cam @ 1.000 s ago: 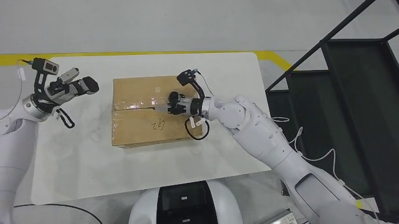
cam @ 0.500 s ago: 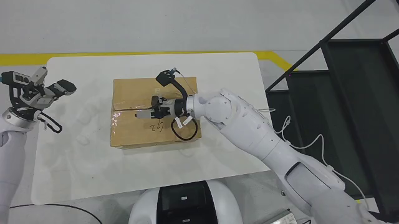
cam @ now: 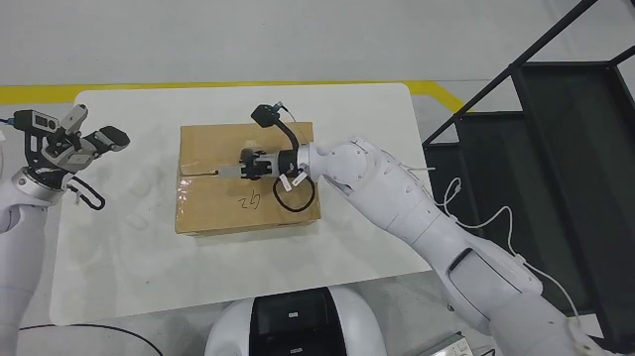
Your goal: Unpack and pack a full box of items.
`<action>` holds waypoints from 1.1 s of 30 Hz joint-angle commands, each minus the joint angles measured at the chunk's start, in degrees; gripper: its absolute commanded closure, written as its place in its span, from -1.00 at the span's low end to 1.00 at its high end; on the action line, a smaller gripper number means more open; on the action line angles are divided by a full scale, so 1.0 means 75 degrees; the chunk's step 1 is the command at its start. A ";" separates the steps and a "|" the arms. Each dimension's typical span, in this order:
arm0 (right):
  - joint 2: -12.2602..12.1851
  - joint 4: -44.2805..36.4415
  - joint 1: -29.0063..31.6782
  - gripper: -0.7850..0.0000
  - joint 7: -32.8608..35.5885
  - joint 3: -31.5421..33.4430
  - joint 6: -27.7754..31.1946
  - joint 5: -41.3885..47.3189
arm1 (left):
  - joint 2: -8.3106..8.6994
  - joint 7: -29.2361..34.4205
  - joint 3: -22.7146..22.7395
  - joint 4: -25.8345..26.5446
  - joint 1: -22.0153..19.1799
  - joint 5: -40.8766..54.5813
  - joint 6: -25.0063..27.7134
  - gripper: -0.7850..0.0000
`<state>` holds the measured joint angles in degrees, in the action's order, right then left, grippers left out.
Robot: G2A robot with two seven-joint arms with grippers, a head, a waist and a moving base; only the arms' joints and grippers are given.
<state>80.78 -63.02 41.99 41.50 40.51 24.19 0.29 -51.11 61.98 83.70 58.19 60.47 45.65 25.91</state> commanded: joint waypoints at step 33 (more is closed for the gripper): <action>0.1950 0.2960 -0.1684 -1.00 -0.0041 -0.1555 0.0729 0.1069 | 0.0069 -0.0237 0.1199 0.0637 0.1163 -0.0001 -0.0072 -1.00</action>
<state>95.07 -41.44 29.54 41.24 28.98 29.55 8.24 -50.58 60.25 92.56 62.83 69.06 45.71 25.43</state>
